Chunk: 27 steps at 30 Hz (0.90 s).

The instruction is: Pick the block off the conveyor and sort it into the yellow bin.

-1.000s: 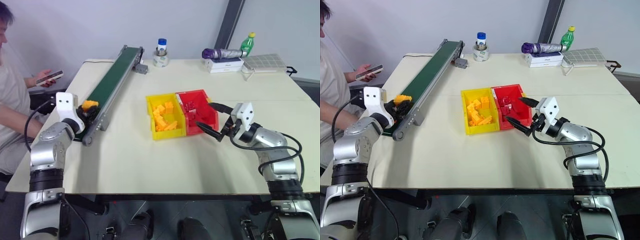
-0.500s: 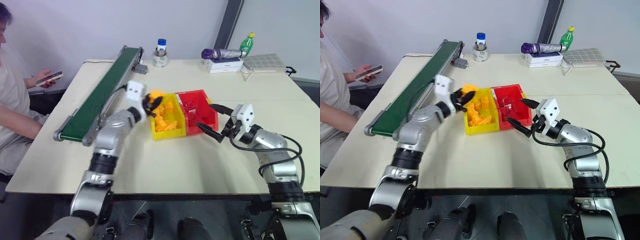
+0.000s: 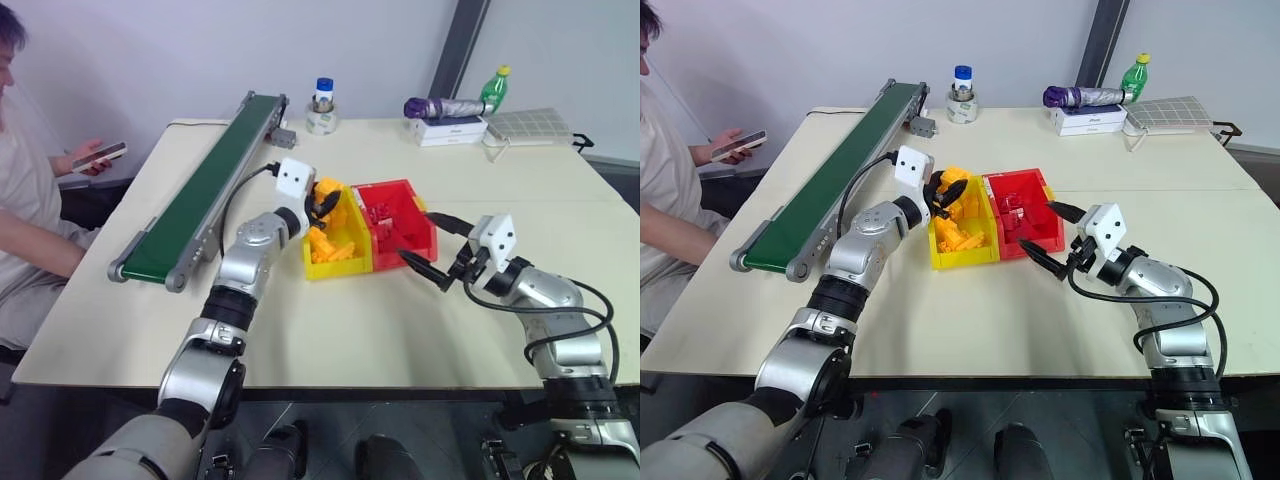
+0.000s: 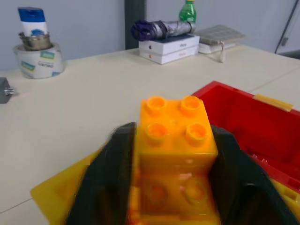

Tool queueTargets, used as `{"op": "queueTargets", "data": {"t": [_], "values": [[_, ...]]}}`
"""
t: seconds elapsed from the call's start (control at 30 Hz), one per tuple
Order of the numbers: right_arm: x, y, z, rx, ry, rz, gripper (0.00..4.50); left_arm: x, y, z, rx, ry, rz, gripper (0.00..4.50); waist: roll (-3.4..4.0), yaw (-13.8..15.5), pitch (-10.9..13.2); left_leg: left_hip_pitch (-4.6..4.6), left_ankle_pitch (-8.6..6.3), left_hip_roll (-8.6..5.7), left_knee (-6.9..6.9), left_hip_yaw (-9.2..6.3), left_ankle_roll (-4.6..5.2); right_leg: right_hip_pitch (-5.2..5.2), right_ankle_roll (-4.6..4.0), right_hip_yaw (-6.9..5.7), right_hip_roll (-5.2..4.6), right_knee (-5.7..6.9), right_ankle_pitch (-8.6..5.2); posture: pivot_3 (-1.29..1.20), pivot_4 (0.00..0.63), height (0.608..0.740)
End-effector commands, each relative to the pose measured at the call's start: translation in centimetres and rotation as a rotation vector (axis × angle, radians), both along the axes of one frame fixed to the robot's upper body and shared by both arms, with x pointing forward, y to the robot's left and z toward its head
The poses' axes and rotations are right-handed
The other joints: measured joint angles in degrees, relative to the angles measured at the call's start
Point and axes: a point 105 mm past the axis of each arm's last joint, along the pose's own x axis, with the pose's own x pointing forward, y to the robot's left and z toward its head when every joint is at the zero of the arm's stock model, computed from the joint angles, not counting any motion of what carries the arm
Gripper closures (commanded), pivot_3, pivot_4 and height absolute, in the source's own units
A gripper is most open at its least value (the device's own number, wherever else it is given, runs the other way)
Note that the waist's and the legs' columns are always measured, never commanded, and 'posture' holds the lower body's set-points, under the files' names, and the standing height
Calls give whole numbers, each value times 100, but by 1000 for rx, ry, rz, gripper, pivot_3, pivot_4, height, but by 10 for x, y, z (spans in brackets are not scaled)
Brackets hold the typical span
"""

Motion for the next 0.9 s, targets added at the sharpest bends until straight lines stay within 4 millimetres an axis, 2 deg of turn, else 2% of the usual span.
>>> {"op": "queueTargets", "data": {"t": [0.03, 0.07, 0.2, 0.33, 0.4, 0.53, 0.63, 0.7, 0.8, 0.9], "values": [[-4, -2, 18, -3, -69, 0, 0, -12, -6, 26, -54, -79, -80, 259, 0, -4, 0, 0, 0, 0, 0, 0, 0, 1, 0, 0, 0, 0, 0, 0, 150, 740], [-4, -1, 18, -3, -69, 1, 0, -15, -3, 30, -46, -109, -80, 65, 0, -9, 0, 0, 0, 0, 0, 0, 0, 1, 0, 0, 0, -1, 0, 0, 150, 740], [-4, -1, 17, -4, -69, 2, 0, -26, 14, 40, -44, -144, -96, 65, 0, -62, 0, 2, 2, 2, -2, 0, 2, -1, 0, 1, 2, 2, 0, 0, 150, 740], [-4, -4, 16, -12, -65, 5, 0, -58, 56, 63, -12, -227, -120, 65, 1, -161, 0, 3, 2, 4, -4, -1, 2, -3, -1, 2, 4, 4, 0, 0, 150, 740], [-4, -4, 15, -17, -62, 8, 0, -70, 79, 57, 83, -239, -93, 65, 3, -189, -1, 4, 2, 4, -7, 0, 3, -4, -2, 4, 4, 3, 0, 0, 150, 740], [-3, -7, 15, -29, -56, 16, 0, -97, 122, 56, 117, -222, -81, 65, 6, -152, -2, 18, -5, 6, -12, 0, -6, 4, -10, 7, 5, 3, -5, 0, 150, 740], [-3, -10, 14, -41, -50, 22, 0, -111, 164, 52, 150, -178, 17, 65, 6, -118, -2, 17, -6, 6, -12, -2, -7, 3, -29, 7, 3, 1, -15, 0, 150, 740], [-4, -18, 12, -60, -36, 17, 0, -122, 197, 41, 175, -136, 109, 65, 7, -65, -2, 21, -7, 6, -11, -3, -8, -1, -34, 7, 1, -4, -16, 0, 150, 740], [-4, -23, 8, -73, -18, 17, 0, -139, 225, 23, 164, -85, 190, 65, 9, -134, -3, 21, -12, 6, -23, 18, -1, -1, -42, 28, -4, -4, -22, 0, 150, 740], [-3, -21, 7, -72, -14, 24, 0, -142, 236, 11, 171, -72, 242, 65, 9, -136, -3, 17, -12, 12, -26, 21, 0, -9, -47, 28, -5, -4, -25, 0, 150, 740]]}}
